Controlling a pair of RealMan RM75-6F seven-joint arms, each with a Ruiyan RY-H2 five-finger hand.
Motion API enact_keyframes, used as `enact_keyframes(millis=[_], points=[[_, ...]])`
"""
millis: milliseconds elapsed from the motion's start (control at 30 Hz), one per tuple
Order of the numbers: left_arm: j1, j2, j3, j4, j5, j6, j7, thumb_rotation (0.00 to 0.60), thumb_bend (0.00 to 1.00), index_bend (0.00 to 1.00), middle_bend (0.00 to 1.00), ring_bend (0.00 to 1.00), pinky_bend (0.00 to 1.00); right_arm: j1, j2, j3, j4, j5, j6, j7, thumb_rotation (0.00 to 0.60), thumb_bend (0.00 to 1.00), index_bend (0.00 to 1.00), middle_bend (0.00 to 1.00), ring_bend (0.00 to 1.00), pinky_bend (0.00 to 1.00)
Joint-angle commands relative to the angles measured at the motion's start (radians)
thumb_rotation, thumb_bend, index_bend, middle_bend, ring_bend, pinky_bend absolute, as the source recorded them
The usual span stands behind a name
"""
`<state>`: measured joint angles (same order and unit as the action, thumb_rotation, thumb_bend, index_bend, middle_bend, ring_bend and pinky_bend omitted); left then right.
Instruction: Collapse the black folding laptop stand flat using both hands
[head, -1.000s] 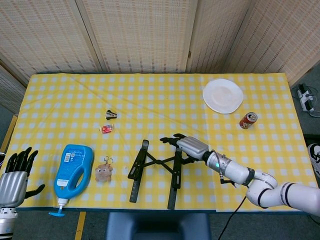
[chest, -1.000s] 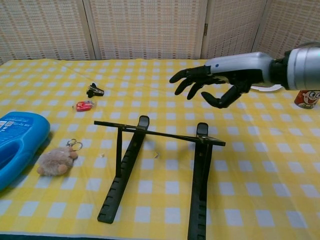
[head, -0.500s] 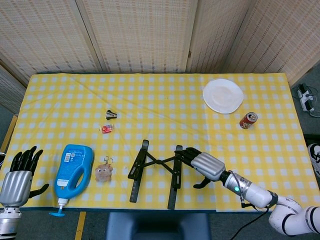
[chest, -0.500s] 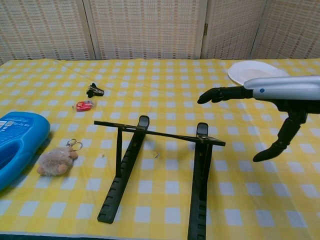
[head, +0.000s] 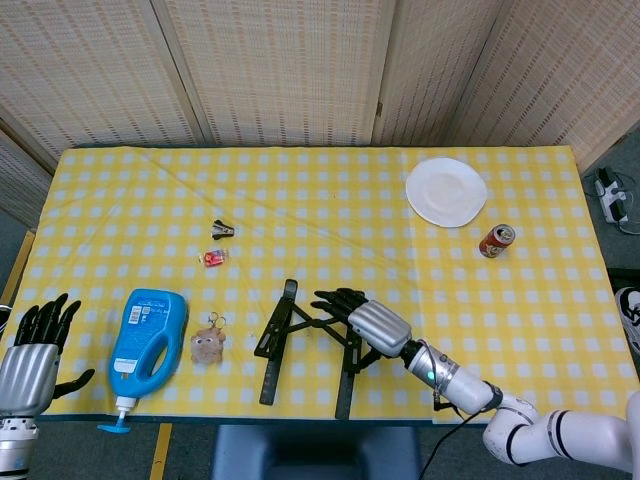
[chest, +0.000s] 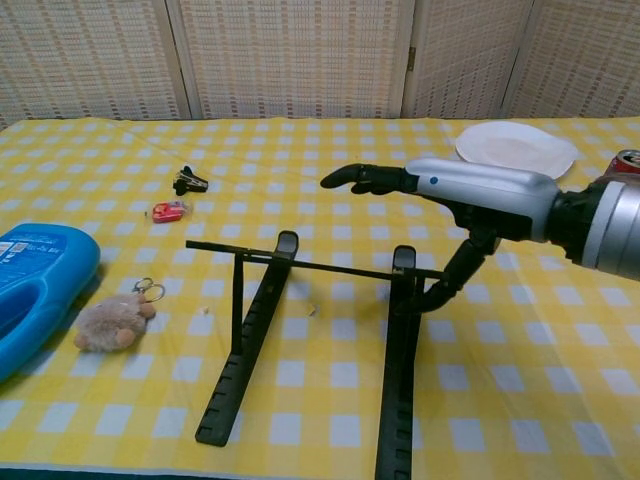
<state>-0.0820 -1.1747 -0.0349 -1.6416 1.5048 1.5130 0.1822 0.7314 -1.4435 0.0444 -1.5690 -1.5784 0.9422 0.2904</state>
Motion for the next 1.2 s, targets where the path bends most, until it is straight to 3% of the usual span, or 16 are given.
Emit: enact_keyframes(millis=[33,700,1033,1200], points=[[0.002,0.0,0.001,0.003,0.0,0.0,-0.006,0.6,0.09,0.0,0.01,0.05,0.0,0.005,-0.036,0.047,0.038,0.063,0.002,-0.031,0.6,0.18,0.0,0.0,0.0,0.0],[0.0,0.001,-0.002,0.011,-0.006,-0.006,-0.006,0.6,0.09,0.0,0.01,0.06,0.0,0.08,-0.049,0.214,0.179,0.282,-0.089,0.011,0.6,0.18,0.0,0.0,0.0,0.0],[-0.003,-0.001,-0.004,0.019,-0.011,-0.013,-0.01,0.6,0.09,0.0,0.01,0.06,0.0,0.128,-0.053,0.259,0.244,0.348,-0.151,0.005,0.6,0.18,0.0,0.0,0.0,0.0],[0.001,-0.003,-0.002,0.026,-0.016,-0.013,-0.017,0.6,0.09,0.0,0.01,0.06,0.0,0.127,-0.038,0.248,0.234,0.352,-0.173,0.014,0.6,0.18,0.0,0.0,0.02,0.0]])
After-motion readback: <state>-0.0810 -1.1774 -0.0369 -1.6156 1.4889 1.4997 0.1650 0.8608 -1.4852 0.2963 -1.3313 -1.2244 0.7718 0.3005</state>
